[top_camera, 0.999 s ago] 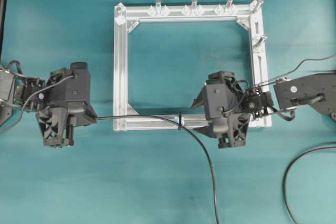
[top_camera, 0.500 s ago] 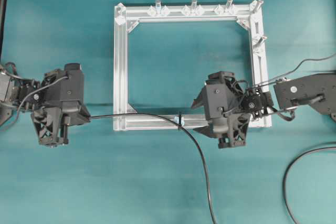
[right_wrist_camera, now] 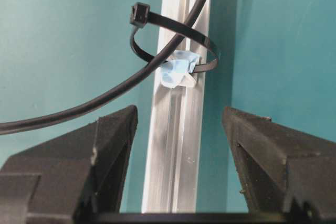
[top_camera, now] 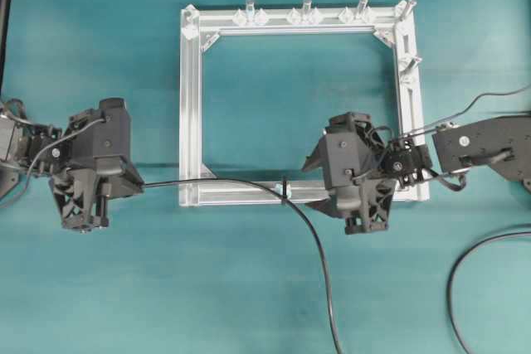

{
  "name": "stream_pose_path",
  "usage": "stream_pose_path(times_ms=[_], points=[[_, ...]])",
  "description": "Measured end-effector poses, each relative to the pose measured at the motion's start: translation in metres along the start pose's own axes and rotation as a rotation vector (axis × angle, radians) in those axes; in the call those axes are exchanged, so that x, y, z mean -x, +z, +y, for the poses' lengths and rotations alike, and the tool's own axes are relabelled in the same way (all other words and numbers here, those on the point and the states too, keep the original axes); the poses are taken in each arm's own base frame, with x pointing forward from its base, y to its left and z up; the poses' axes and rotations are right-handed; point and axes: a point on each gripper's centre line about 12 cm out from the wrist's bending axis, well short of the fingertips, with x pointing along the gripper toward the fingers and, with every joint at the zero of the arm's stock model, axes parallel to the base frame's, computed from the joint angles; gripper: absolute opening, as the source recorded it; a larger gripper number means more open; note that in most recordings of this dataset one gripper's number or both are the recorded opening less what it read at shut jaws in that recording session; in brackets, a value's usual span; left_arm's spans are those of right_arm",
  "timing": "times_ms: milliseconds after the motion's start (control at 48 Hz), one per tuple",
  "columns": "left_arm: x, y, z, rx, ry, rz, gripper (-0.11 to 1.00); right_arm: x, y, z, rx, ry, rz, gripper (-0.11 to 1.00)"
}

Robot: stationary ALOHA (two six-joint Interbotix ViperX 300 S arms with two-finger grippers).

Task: Insert the wire through the string loop located in the center.
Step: 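Pull the cable leftward through the loop with the left gripper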

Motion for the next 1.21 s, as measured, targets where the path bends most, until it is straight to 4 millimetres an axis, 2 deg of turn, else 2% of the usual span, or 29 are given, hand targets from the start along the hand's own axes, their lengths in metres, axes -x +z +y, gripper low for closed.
stream_pose_path(times_ms=[187,312,375,479,854,1208], points=[[0.0,-0.001,0.0,0.002,0.001,0.004,0.18,0.0,0.0,0.0,0.0,0.0,0.0,0.68],[0.0,-0.001,0.0,0.001,0.002,0.009,0.56,0.0,0.0,0.0,0.0,0.0,0.0,0.68],[0.0,-0.001,0.0,0.0,0.002,0.01,0.7,0.0,0.0,-0.001,-0.001,-0.001,0.0,0.68],[0.0,-0.001,0.0,-0.003,0.002,0.012,0.62,0.0,0.0,0.0,0.0,0.0,-0.002,0.68],[0.0,0.0,0.0,-0.003,0.002,0.009,0.63,0.0,0.0,0.0,0.0,0.0,0.0,0.68],[0.015,0.023,-0.006,-0.01,-0.019,-0.082,0.64,0.004,0.004,0.001,0.002,0.002,-0.014,0.67]])
